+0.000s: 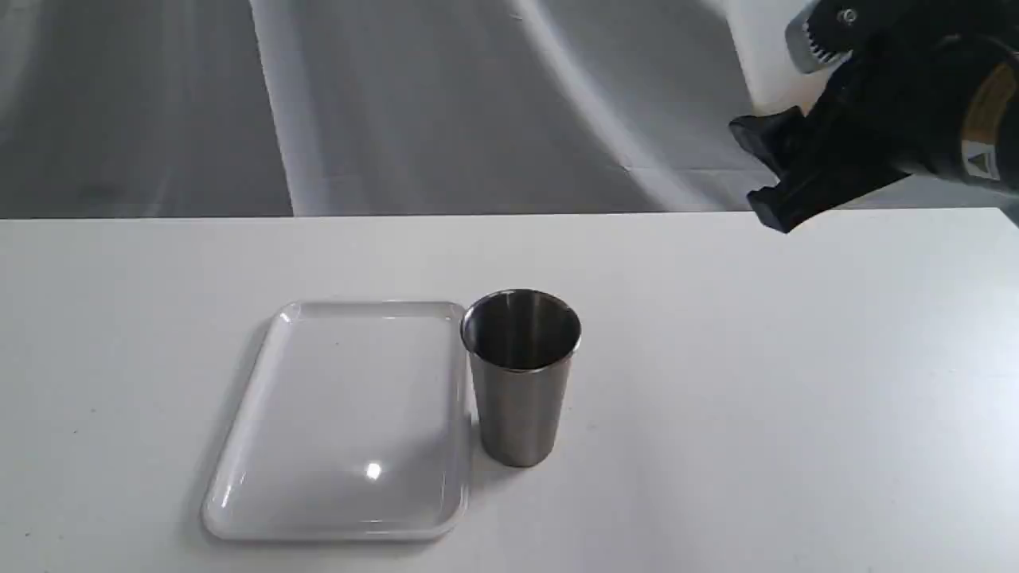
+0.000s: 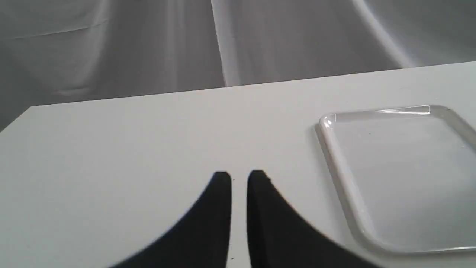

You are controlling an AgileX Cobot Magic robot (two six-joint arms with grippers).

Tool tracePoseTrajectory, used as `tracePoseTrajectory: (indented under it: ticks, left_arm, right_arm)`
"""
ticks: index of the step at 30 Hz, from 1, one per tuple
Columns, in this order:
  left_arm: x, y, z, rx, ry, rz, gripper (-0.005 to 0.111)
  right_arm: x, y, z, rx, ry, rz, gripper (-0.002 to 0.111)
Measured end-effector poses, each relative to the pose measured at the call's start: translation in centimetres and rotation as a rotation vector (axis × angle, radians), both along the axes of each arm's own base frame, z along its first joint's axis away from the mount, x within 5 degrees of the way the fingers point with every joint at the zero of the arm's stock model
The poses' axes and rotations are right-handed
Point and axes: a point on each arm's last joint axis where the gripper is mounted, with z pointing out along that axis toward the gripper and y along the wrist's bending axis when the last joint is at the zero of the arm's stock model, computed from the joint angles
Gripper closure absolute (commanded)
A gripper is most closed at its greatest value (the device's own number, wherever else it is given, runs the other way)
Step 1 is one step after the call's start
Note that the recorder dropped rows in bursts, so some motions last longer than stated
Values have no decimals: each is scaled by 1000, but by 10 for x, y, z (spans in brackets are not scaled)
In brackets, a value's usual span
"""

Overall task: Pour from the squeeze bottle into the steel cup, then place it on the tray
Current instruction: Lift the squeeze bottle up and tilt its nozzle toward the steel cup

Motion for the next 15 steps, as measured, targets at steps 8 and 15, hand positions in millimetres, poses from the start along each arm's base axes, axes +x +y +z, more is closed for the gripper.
tracePoseTrajectory:
  ticks: [8,15]
  left_arm:
    - [0,0,0,0,0,0,98]
    - [0,0,0,0,0,0,98]
  right_arm:
    - [16,17,-29,-150,93,18,92]
    - [32,14,-57,-239,178,-15,92]
